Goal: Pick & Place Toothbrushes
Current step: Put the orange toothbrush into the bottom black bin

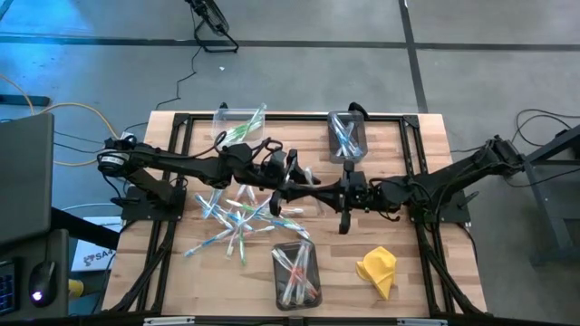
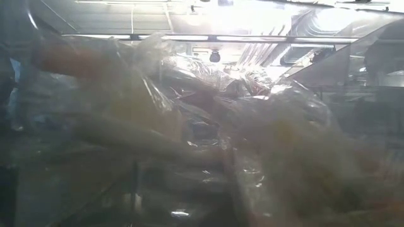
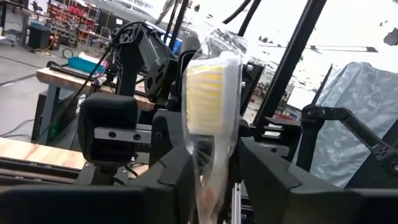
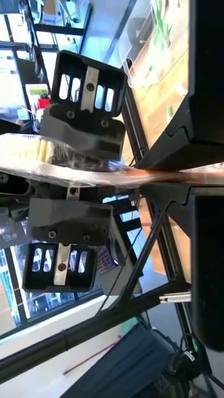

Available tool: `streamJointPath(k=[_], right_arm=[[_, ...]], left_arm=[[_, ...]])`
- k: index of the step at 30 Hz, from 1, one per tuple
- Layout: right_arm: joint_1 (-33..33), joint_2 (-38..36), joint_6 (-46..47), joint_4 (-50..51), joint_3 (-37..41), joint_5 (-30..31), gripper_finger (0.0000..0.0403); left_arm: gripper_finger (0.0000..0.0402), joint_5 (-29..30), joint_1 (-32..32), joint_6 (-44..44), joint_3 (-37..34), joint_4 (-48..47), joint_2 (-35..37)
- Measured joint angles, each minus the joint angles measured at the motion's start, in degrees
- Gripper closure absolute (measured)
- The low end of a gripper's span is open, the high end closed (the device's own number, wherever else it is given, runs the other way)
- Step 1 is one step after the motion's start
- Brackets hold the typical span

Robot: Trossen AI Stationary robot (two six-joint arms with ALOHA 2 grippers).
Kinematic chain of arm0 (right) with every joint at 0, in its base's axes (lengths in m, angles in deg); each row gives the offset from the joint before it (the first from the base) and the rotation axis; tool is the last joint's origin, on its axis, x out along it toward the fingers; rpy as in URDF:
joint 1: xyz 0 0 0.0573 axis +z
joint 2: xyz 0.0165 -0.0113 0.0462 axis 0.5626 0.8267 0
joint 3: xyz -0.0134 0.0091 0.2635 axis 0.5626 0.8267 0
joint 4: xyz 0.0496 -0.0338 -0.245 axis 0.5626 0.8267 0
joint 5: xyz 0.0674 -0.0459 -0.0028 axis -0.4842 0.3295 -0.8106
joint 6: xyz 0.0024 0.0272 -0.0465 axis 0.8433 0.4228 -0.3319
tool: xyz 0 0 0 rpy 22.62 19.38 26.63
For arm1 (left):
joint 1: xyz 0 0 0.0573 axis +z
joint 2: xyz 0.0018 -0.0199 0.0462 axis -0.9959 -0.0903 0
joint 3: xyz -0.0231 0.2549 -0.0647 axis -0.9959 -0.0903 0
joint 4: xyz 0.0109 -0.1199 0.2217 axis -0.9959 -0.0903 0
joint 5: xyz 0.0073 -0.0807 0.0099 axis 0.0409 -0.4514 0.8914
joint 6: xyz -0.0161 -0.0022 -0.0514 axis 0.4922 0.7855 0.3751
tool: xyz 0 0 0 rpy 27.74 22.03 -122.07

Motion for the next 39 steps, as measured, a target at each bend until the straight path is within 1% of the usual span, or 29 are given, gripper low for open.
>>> streamJointPath(k=[7, 10, 13, 22, 27, 36, 39], right_arm=[[0.0, 0.0, 0.0, 0.0, 0.0, 0.0, 0.0389], [0.0, 0.0, 0.0, 0.0, 0.0, 0.0, 0.0389], [0.0, 0.0, 0.2, 0.0, 0.0, 0.1, 0.0389], [-0.2, 0.0, 0.2, 1.1, 0.0, 0.2, 0.0389], [-0.2, 0.0, 0.4, 2.1, 0.0, 1.4, 0.0389], [-0.2, 0.0, 0.5, 2.3, 0.0, 1.4, 0.0389], [-0.2, 0.0, 0.5, 2.3, 0.0, 1.3, 0.0378]], left_arm=[[0.0356, 0.0, 0.1, 0.0, 0.0, 0.0, 0.0], [0.0377, 0.1, 0.1, 0.0, 0.0, 0.0, 0.0], [0.0389, 0.1, 0.1, -0.1, 0.0, 0.0, 0.0], [0.0390, 1.5, 0.1, 1.5, 0.1, -3.2, 0.1], [0.0390, 1.9, 0.1, 1.5, 0.1, -3.7, 0.1], [0.0391, 1.8, 0.1, 1.6, 0.0, -3.8, 0.1], [0.0391, 1.8, 0.1, 1.6, 0.0, -3.8, 0.1]])
